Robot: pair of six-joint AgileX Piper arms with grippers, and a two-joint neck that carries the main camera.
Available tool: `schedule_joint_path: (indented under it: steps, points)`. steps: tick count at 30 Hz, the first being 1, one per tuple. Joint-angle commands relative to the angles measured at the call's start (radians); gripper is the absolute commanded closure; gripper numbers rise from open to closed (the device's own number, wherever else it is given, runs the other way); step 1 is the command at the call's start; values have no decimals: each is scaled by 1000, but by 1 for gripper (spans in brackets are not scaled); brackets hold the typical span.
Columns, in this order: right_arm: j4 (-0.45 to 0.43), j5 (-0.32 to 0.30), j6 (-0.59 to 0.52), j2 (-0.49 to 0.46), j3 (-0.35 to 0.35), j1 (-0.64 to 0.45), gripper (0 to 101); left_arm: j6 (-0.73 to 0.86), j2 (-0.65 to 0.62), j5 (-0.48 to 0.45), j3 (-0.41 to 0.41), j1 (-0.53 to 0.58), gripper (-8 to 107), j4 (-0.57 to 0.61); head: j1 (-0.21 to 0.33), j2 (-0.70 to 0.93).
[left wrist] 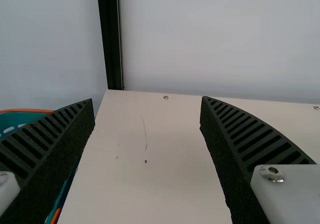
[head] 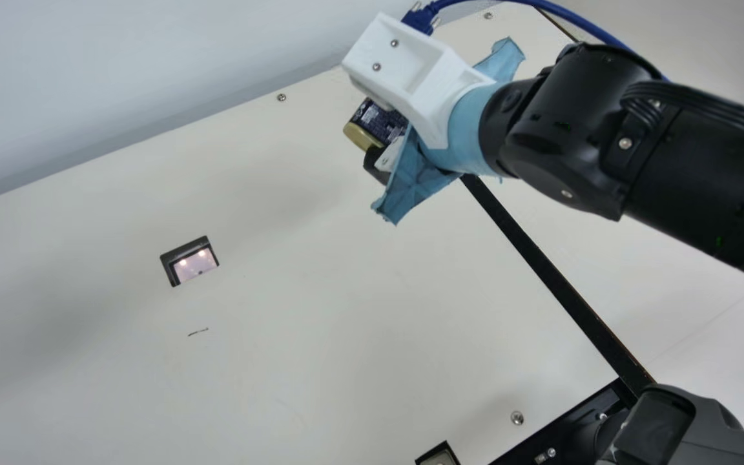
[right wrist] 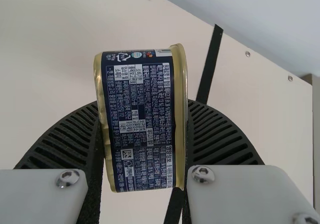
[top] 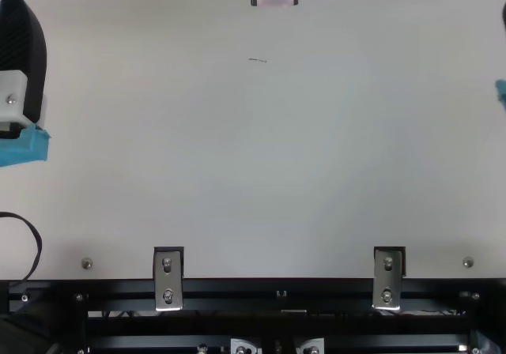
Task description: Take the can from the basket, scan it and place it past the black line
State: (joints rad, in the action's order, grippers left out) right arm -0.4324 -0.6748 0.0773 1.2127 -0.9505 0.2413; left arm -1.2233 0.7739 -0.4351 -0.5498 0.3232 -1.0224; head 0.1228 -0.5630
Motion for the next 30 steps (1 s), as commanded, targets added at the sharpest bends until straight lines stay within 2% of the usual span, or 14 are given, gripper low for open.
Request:
schedule_joint_path:
  steps: [1,13,30]
  points:
    - [-3,-11,9,-1,-6,-19,101,0,0,0,0,0,9,0,47,-25]
    - [32,-48,21,-23,-30,-158,101,0,0,0,0,0,9,0,47,-25]
    - [146,-54,-77,-49,-13,-384,101,0,0,0,0,0,9,0,47,-25]
